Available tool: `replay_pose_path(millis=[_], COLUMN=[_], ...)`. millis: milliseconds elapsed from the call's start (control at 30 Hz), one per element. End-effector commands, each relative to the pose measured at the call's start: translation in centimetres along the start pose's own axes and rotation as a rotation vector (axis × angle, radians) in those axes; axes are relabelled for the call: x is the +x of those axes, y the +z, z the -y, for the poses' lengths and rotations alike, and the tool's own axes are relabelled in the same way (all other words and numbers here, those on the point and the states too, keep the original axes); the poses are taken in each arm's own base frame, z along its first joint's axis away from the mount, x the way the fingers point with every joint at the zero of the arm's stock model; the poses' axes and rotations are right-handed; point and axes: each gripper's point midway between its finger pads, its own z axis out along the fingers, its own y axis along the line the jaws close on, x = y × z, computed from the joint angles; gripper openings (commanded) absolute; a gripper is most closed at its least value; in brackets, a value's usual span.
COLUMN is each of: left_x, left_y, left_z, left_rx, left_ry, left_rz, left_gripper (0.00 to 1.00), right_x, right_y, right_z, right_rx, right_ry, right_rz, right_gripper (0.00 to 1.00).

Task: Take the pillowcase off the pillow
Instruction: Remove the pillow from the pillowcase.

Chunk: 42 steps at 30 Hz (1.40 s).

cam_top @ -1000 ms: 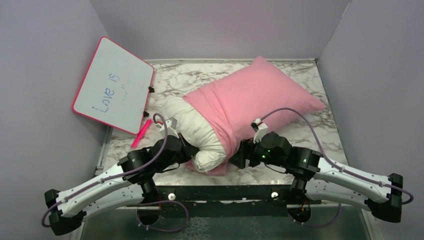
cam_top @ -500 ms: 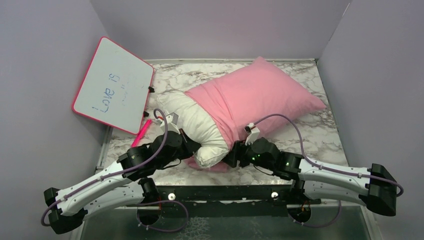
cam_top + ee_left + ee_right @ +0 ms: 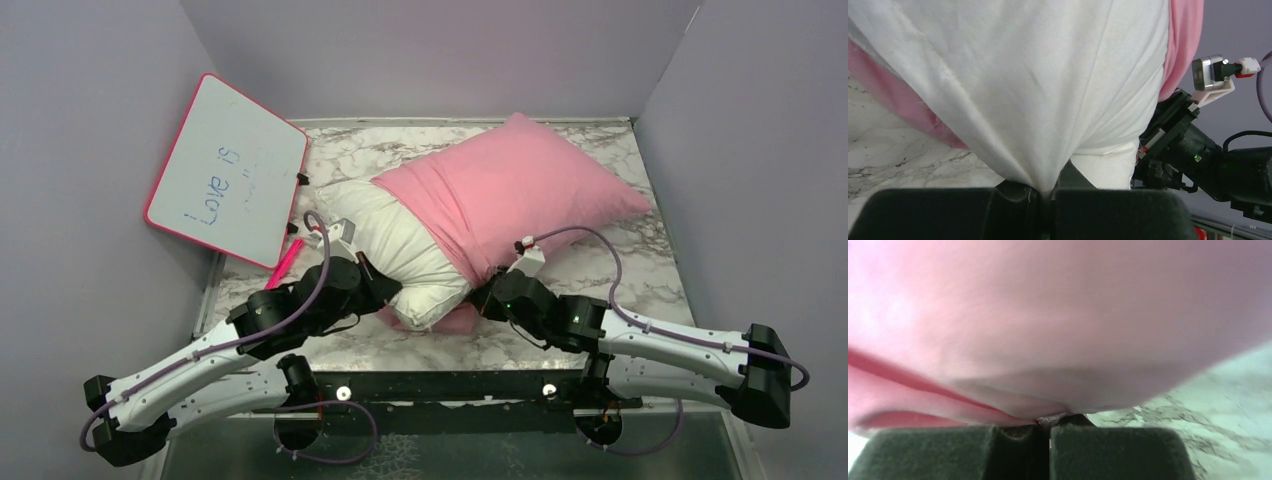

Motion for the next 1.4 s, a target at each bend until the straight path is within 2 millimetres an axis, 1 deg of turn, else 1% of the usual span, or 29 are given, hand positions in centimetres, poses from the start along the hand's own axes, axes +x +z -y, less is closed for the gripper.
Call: replay_pose_path(millis=[0, 67, 167, 233, 300, 367, 433, 467, 533, 633, 733, 833, 900, 967, 1033, 1067, 1133, 1167, 1200, 1233, 1267, 1300, 1333, 1367], left_x=[-6.0, -6.5, -6.6, -6.5, -6.2, -5.5, -4.3, -3.8, -2.8, -2.0, -1.7, -0.8, 0.2, 1.0, 1.7, 1.8, 2.1, 2.1, 2.0, 2.0, 1.9, 1.7, 1.5, 1.2], left_y=[-3.9, -4.7, -5.7, -6.1, -6.3, -6.1, -5.4, -5.1, -4.3, -3.3, -2.4, -1.4, -0.7, -0.3, 0.0, 0.1, 0.0, -0.1, -0.2, -0.4, -0.6, -0.8, -1.1, -1.3], left_z=[0.3, -0.5, -1.6, -2.3, -2.7, -2.9, -3.1, -3.0, -3.1, -3.2, -3.4, -3.9, -4.6, -5.0, -5.3, -5.5, -5.7, -5.7, -5.7, -5.7, -5.8, -5.8, -5.9, -5.9], left_rx=[-0.037, -0.049, -0.055, -0.071, -0.068, -0.061, -0.063, -0.061, -0.066, -0.087, -0.114, -0.14, -0.163, -0.175, -0.18, -0.183, -0.181, -0.177, -0.17, -0.162, -0.156, -0.151, -0.146, -0.144], left_ry=[0.021, 0.009, -0.02, -0.034, -0.039, -0.032, -0.025, -0.021, -0.007, 0.014, 0.033, 0.054, 0.064, 0.064, 0.056, 0.052, 0.043, 0.033, 0.022, 0.01, -0.002, -0.013, -0.026, -0.036], left_rz=[0.201, 0.23, 0.248, 0.248, 0.238, 0.212, 0.167, 0.146, 0.107, 0.08, 0.071, 0.044, 0.014, -0.014, -0.032, -0.037, -0.041, -0.038, -0.034, -0.029, -0.021, -0.012, 0.001, 0.013], left_gripper=[0.0, 0.0, 0.0, 0.0, 0.0, 0.0, 0.0, 0.0, 0.0, 0.0, 0.0, 0.0, 0.0, 0.0, 0.0, 0.02, 0.29, 0.45, 0.59, 0.67, 0.73, 0.77, 0.8, 0.81], right_x=[-3.3, -4.0, -4.9, -5.2, -5.0, -4.4, -3.7, -3.3, -3.1, -3.9, -5.2, -6.4, -7.0, -7.1, -6.7, -6.5, -6.1, -5.9, -5.4, -5.2, -5.0, -5.0, -4.8, -4.7], right_y=[-2.8, -3.1, -3.1, -3.3, -3.3, -2.9, -2.6, -2.6, -3.0, -4.4, -6.0, -7.0, -7.3, -7.2, -6.5, -6.0, -4.7, -4.1, -3.1, -2.5, -1.8, -1.3, -0.9, -0.5], right_z=[10.1, 9.5, 7.5, 7.5, 7.1, 5.8, 4.1, 3.5, 2.3, 0.6, -1.2, -2.1, -3.1, -4.3, -5.0, -5.2, -5.1, -4.9, -4.6, -4.4, -4.0, -3.5, -2.8, -2.4], right_rx=[0.476, 0.444, 0.344, 0.347, 0.334, 0.268, 0.183, 0.154, 0.095, 0.027, -0.042, -0.048, -0.076, -0.111, -0.117, -0.109, -0.064, -0.036, 0.004, 0.033, 0.073, 0.119, 0.172, 0.206], right_ry=[-0.036, -0.067, -0.109, -0.093, -0.097, -0.116, -0.129, -0.132, -0.148, -0.148, -0.185, -0.214, -0.251, -0.298, -0.334, -0.362, -0.415, -0.442, -0.473, -0.494, -0.507, -0.508, -0.502, -0.506], right_rz=[0.185, 0.19, 0.195, 0.2, 0.18, 0.136, 0.088, 0.063, 0.029, 0.022, 0.026, 0.03, 0.033, 0.024, -0.007, -0.025, -0.055, -0.07, -0.102, -0.12, -0.134, -0.137, -0.146, -0.15], right_gripper=[0.01, 0.01, 0.01, 0.01, 0.01, 0.01, 0.04, 0.1, 0.31, 0.48, 0.58, 0.64, 0.66, 0.68, 0.68, 0.68, 0.68, 0.68, 0.68, 0.67, 0.65, 0.58, 0.54, 0.45])
